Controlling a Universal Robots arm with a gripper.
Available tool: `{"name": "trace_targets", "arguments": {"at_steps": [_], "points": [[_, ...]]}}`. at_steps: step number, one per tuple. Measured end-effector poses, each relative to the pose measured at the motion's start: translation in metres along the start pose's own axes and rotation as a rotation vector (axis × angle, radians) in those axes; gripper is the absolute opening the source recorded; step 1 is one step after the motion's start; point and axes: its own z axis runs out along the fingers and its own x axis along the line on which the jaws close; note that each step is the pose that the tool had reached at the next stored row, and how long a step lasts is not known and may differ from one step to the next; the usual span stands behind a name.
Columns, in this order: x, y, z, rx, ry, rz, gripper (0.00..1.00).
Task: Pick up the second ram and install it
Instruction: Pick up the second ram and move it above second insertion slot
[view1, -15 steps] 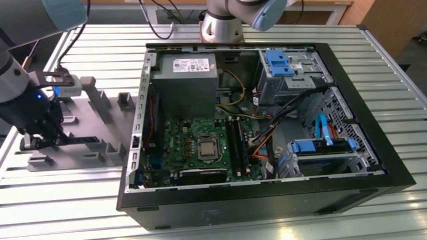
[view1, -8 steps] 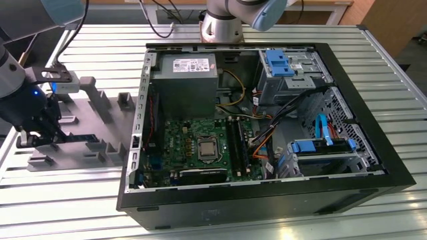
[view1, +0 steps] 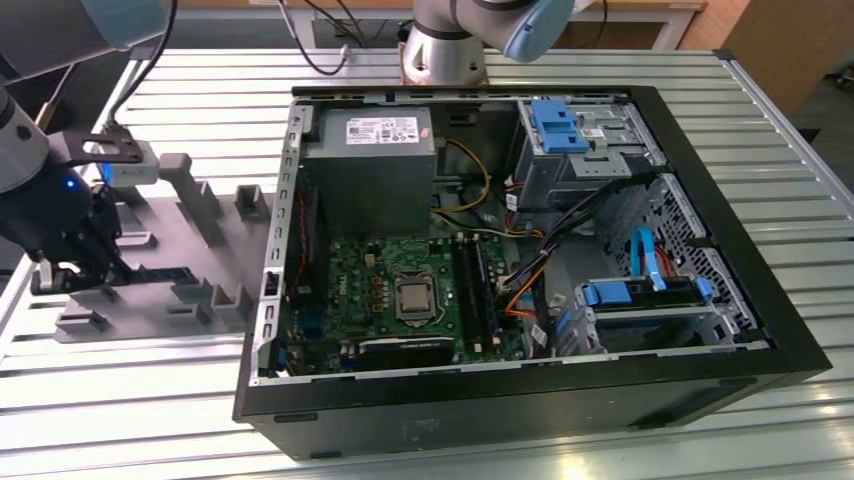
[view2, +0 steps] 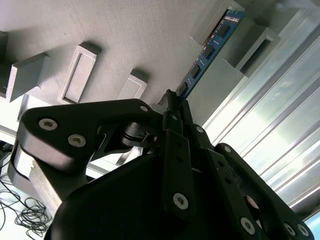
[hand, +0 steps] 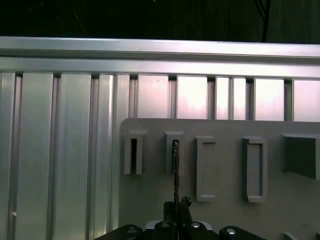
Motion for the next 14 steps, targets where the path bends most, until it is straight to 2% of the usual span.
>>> {"name": "trace_targets", "arguments": {"at_steps": [14], "points": [[-0.0001,0.0000,-0.0025,0.0001,-0.0001,0.000,0.14]]}}
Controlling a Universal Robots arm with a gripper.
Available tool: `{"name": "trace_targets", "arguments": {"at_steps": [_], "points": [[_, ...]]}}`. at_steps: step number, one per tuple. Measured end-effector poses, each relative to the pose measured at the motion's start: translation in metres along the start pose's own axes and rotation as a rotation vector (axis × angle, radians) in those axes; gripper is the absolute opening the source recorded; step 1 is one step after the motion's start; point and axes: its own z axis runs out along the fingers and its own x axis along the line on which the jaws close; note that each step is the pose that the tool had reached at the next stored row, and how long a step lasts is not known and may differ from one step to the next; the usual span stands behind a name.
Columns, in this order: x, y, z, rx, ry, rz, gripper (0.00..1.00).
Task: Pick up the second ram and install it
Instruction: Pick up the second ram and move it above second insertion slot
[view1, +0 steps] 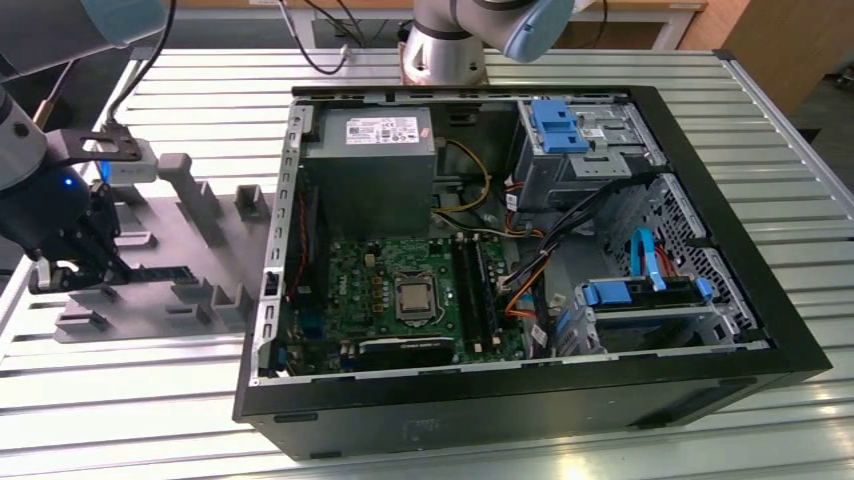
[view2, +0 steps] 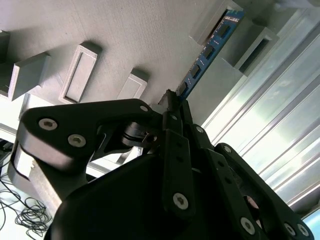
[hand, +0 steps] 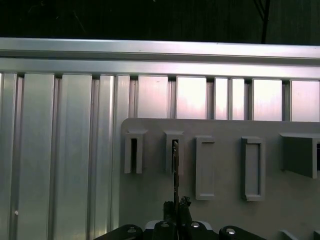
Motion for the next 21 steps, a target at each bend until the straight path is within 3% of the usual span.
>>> {"name": "trace_targets", "arguments": {"at_steps": [11,21], "points": [[-0.0003,0.0000,-0.0129,0.0000,0.0000,0.000,0.14],[-0.0004,0.0000,-0.0168,0.0001,-0.0001,0.000,0.14]]}}
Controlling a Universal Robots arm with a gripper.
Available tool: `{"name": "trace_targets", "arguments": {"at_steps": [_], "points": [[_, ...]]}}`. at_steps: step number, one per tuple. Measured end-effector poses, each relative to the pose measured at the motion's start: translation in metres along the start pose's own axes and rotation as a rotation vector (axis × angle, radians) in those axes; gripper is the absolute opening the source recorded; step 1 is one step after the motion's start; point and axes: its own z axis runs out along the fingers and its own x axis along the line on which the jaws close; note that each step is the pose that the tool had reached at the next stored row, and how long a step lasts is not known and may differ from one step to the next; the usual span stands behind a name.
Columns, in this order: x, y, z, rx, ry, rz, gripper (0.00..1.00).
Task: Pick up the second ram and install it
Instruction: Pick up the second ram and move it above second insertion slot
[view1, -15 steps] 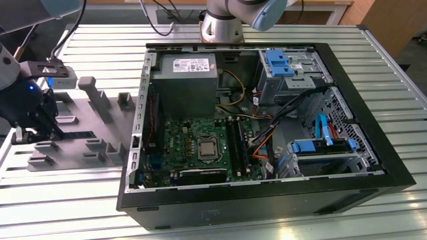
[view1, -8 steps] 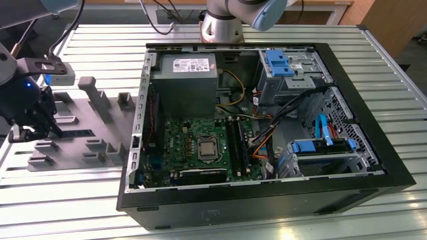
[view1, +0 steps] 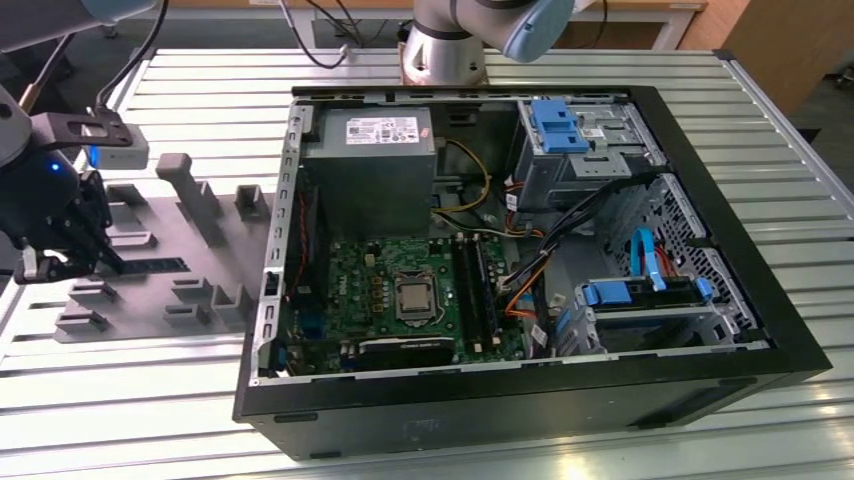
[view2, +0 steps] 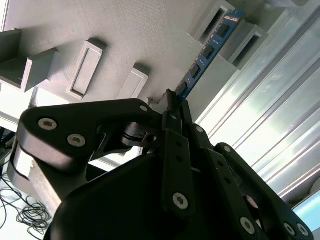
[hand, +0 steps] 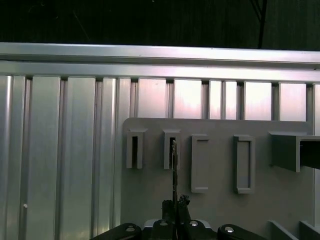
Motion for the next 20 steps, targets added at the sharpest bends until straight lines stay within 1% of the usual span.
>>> {"name": "trace_targets", "arguments": {"at_steps": [10,20], "points": [[0.0000,0.0000,-0.0008,-0.0003,0.0002,0.000,0.14],[-0.0002,0.0000,-0.0093,0.0000,0.0000,0.000,0.14]]}}
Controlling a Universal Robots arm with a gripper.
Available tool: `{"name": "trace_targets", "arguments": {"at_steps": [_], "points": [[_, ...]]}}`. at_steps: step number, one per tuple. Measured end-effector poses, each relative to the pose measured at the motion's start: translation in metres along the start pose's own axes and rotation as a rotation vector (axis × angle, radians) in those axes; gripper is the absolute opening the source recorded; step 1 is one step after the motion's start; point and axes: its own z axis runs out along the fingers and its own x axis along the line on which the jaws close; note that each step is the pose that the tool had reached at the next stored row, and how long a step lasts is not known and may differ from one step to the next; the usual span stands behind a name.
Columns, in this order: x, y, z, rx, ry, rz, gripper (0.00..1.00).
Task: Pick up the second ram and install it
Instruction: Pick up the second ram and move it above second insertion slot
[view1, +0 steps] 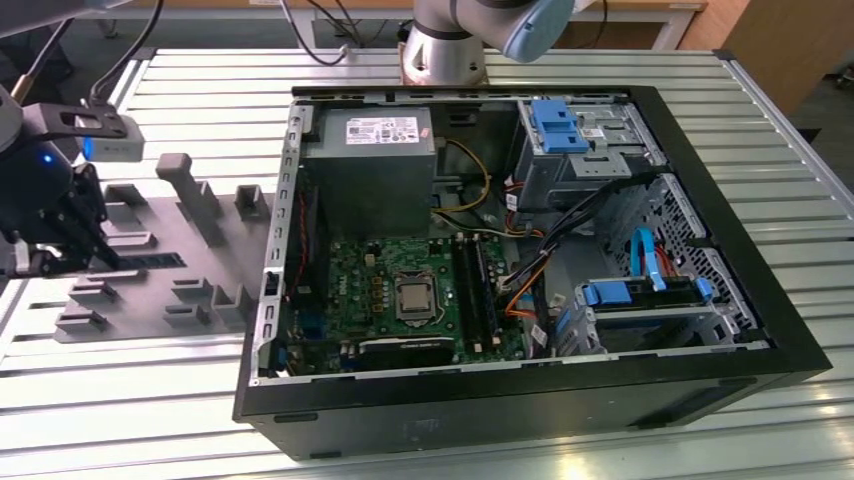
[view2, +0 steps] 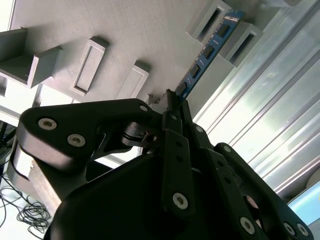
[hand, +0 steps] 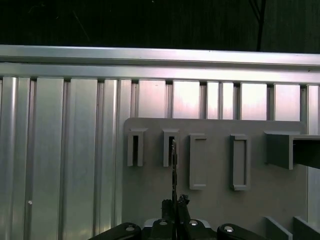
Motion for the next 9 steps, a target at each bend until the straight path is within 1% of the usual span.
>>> {"name": "trace_targets", "arguments": {"at_steps": [9], "points": [[-0.0001,0.0000,-0.0065,-0.0001,0.0001,0.000,0.14]]}}
